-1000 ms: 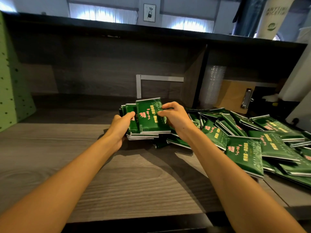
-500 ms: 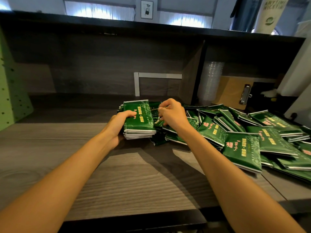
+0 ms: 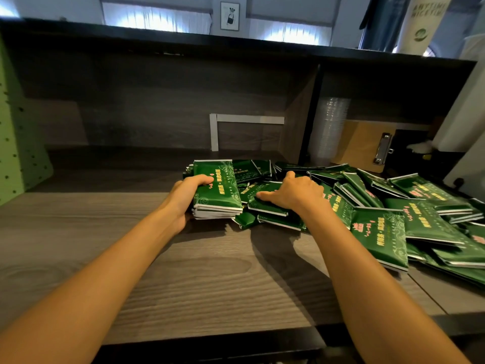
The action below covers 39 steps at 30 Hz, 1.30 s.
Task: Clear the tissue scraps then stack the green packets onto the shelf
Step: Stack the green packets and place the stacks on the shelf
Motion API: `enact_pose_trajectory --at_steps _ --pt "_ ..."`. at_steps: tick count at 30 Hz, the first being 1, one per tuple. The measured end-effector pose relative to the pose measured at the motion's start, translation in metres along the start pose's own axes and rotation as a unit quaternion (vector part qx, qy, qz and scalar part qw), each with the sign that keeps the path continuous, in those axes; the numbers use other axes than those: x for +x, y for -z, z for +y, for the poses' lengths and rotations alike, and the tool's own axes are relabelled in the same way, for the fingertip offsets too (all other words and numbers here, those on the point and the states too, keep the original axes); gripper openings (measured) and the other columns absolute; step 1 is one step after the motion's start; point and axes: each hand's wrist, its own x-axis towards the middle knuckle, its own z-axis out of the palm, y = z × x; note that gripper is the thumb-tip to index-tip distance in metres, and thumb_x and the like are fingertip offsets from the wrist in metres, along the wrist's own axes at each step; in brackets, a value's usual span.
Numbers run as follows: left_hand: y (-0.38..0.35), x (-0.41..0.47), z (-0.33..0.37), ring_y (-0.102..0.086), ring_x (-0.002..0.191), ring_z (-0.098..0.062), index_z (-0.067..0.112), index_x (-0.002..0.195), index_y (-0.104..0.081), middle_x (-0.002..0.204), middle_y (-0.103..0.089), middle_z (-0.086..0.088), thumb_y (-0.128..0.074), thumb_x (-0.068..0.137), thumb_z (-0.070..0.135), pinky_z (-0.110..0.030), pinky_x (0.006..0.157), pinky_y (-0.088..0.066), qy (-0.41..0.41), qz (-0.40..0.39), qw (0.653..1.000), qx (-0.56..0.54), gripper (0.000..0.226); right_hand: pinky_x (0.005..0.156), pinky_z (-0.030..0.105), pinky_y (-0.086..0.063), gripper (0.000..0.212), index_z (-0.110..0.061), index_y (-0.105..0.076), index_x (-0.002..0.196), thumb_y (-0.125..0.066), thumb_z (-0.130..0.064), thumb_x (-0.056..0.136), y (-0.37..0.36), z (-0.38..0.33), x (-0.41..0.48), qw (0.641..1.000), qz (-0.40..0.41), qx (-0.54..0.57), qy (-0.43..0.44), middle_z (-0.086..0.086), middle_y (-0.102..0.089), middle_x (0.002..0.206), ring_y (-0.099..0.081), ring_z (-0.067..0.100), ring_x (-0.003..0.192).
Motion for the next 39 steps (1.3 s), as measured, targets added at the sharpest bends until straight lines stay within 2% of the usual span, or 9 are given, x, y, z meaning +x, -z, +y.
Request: enact_pose_trajectory --at_steps 5,8,12,18,22,26,31,36,39 --pt "0.001 0.002 0.0 -0.067 0.077 -0.021 0.011 0.098 -0.063 0.087 -0.07 -0.008 -0.061 0.084 0.017 -0.034 0.077 -0.053 -0.012 0.014 1.0 -0.001 0.015 0.091 0.042 -0.042 0.078 -0.007 -0.028 0.135 -0.074 -0.036 0.078 0.002 -0.007 -0.003 0.987 0.015 0.155 0.039 0.021 -0.037 0.135 -0.045 0.039 0.121" --pt "0.002 0.002 0.001 -0.066 0.077 -0.021 0.012 0.089 -0.061 0.083 -0.069 -0.008 -0.062 0.085 0.017 -0.036 0.081 -0.053 -0.009 0.028 1.0 0.0 0.007 0.074 0.038 -0.04 0.049 -0.007 -0.033 0.124 -0.064 -0.009 0.085 0.0 -0.008 0.0 0.96 0.089 0.261 0.057 0.021 -0.047 0.121 -0.05 0.038 0.107" --pt "0.003 0.001 0.002 -0.065 0.077 -0.022 0.014 0.085 -0.058 0.083 -0.068 -0.008 -0.061 0.086 0.016 -0.037 0.082 -0.052 0.005 0.033 0.999 -0.001 0.004 0.055 0.03 -0.032 0.027 -0.012 -0.032 0.098 -0.052 0.002 0.085 -0.001 -0.015 -0.001 0.897 0.176 0.398 0.08 0.01 -0.049 0.093 -0.049 0.025 0.08" --pt "0.001 -0.001 0.002 -0.065 0.074 -0.021 0.014 0.089 -0.061 0.083 -0.069 -0.008 -0.061 0.085 0.019 -0.035 0.076 -0.052 0.013 0.023 1.0 0.009 0.007 0.059 0.017 -0.037 0.015 -0.011 -0.052 0.098 -0.054 0.001 0.089 0.005 -0.028 -0.009 0.806 0.037 0.584 0.088 -0.003 -0.048 0.085 -0.048 0.01 0.077" --pt "0.0 -0.001 0.001 -0.067 0.079 -0.022 0.013 0.107 -0.063 0.093 -0.07 -0.01 -0.058 0.087 0.028 -0.034 0.076 -0.053 0.018 0.014 1.0 0.018 0.026 0.062 0.016 -0.038 0.037 -0.012 -0.048 0.122 -0.059 -0.003 0.088 0.0 -0.034 -0.017 0.826 -0.044 0.545 0.138 -0.005 -0.047 0.093 -0.049 0.005 0.079" --pt "-0.002 -0.002 0.001 -0.067 0.083 -0.022 0.017 0.095 -0.066 0.094 -0.071 -0.01 -0.05 0.091 0.041 -0.035 0.081 -0.052 0.007 0.005 1.0 0.02 0.029 0.076 0.027 -0.046 0.045 -0.017 -0.041 0.128 -0.062 -0.015 0.089 -0.007 -0.038 -0.018 0.883 0.001 0.421 0.206 0.0 -0.051 0.097 -0.052 0.012 0.082" --pt "0.0 -0.007 0.006 -0.068 0.092 -0.027 0.016 0.108 -0.064 0.099 -0.071 -0.013 -0.057 0.087 0.044 -0.039 0.082 -0.053 0.029 -0.047 0.998 -0.019 0.036 0.062 0.02 -0.038 0.041 -0.012 -0.038 0.121 -0.062 -0.025 0.089 -0.011 -0.039 -0.018 0.894 0.004 0.368 0.256 0.0 -0.05 0.093 -0.049 0.014 0.081" --pt "0.001 -0.01 0.008 -0.067 0.084 -0.024 0.011 0.11 -0.062 0.094 -0.071 -0.01 -0.059 0.083 0.019 -0.037 0.08 -0.053 0.041 -0.035 0.998 -0.016 0.029 0.063 0.03 -0.041 0.023 -0.009 -0.049 0.106 -0.054 -0.027 0.094 -0.004 -0.029 -0.006 0.91 0.069 0.371 0.174 0.007 -0.059 0.088 -0.056 0.019 0.079" --pt "0.001 -0.01 0.008 -0.066 0.082 -0.024 0.012 0.11 -0.061 0.092 -0.07 -0.01 -0.059 0.083 0.018 -0.036 0.076 -0.054 0.037 -0.034 0.999 -0.017 0.028 0.066 0.031 -0.036 0.025 -0.005 -0.052 0.095 -0.052 -0.03 0.094 -0.001 -0.011 0.0 0.967 0.143 0.185 0.105 0.012 -0.055 0.089 -0.054 0.031 0.087"
